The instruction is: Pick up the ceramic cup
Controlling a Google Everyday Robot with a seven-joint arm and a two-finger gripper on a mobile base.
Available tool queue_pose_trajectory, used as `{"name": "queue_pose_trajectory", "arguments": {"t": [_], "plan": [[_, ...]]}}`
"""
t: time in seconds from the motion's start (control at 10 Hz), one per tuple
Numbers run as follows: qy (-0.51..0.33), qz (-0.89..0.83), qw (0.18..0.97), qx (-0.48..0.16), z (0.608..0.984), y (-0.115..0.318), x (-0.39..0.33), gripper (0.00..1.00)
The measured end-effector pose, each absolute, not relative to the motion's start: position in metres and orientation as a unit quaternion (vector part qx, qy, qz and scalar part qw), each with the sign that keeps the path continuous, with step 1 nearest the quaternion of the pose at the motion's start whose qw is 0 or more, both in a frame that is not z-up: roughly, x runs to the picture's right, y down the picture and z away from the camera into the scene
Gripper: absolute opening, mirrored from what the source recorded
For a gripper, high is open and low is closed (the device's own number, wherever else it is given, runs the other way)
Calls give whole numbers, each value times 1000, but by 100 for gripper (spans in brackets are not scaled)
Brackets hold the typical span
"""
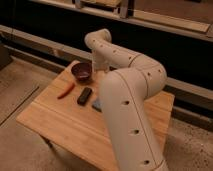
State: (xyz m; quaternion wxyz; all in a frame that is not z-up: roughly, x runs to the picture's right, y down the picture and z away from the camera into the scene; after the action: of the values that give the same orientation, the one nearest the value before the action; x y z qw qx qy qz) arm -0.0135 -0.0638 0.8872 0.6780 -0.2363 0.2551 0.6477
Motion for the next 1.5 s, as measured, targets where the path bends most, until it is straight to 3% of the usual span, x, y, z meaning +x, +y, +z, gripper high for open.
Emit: {"name": "queue_pose_trajectory", "arguments": {"t": [0.2,0.4,0.8,1.5], "plan": [[263,640,682,-236,893,-61,-13,14],[266,636,689,-225,895,-65,-12,0],[242,636,706,-194,883,-92,-21,0],[153,647,728,-165,822,-131,-29,0]]}}
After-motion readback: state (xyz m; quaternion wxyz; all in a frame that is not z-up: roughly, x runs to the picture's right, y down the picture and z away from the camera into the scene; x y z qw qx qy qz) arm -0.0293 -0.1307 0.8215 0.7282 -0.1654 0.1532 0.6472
